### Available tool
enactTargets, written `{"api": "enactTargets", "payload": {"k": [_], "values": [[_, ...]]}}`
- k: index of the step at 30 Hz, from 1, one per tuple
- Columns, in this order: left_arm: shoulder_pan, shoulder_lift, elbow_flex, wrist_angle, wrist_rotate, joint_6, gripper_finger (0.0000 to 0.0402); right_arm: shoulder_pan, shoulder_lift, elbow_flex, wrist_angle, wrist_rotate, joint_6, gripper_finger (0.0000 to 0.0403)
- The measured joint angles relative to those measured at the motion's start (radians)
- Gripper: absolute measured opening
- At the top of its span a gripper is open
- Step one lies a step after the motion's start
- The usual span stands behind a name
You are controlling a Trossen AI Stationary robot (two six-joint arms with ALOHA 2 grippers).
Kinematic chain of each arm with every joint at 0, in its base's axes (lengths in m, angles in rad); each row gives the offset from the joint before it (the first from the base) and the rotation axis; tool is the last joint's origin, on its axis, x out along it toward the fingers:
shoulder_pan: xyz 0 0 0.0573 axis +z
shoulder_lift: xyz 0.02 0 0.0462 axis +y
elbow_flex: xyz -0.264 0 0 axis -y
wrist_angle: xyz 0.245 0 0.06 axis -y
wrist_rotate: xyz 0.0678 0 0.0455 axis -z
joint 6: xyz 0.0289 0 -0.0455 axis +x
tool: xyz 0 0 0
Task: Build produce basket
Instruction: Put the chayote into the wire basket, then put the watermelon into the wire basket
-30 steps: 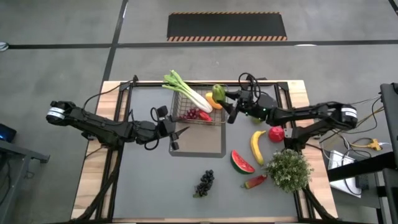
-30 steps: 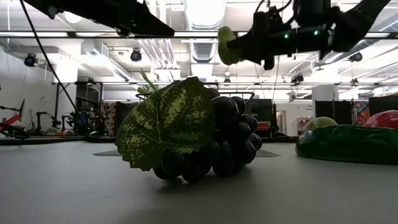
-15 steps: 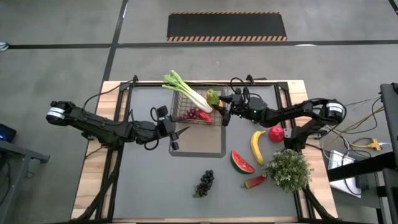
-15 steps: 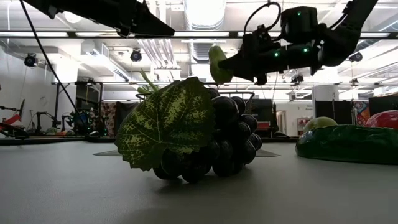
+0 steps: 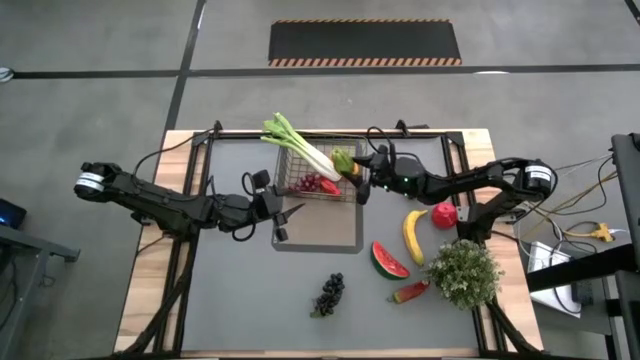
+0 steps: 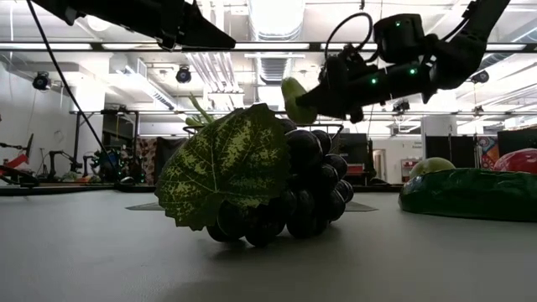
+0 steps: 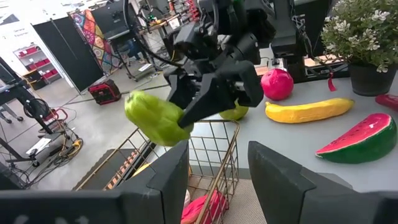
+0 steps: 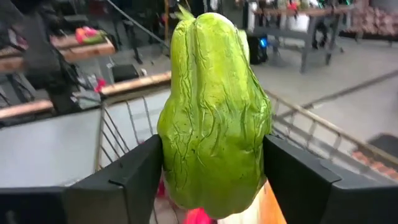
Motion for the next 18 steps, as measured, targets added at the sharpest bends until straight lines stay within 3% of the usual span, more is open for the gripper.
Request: {"api": "enactTargets", "payload": {"k": [9,12,15,18], "values": [[0.000,0.001,0.000,0.000,0.000,-0.001,0.0148,0.000,-0.031,0.000,-0.094,0.042,0.029,0.0317],[-0.009,0.001,0.000,0.041,0.004,-0.090,0.0148,0.000,-0.079,0.000,-0.112,0.027,0.024,0.0318],[-0.055,0.014,0.003,0.160,0.079,-0.231,0.0148,0.002,-0.155,0.002,-0.116,-0.006,0.006,0.0308],[-0.119,0.055,0.003,0.189,0.100,-0.231,0.0148,0.002,-0.230,0.005,-0.108,-0.078,-0.055,0.0291]]}}
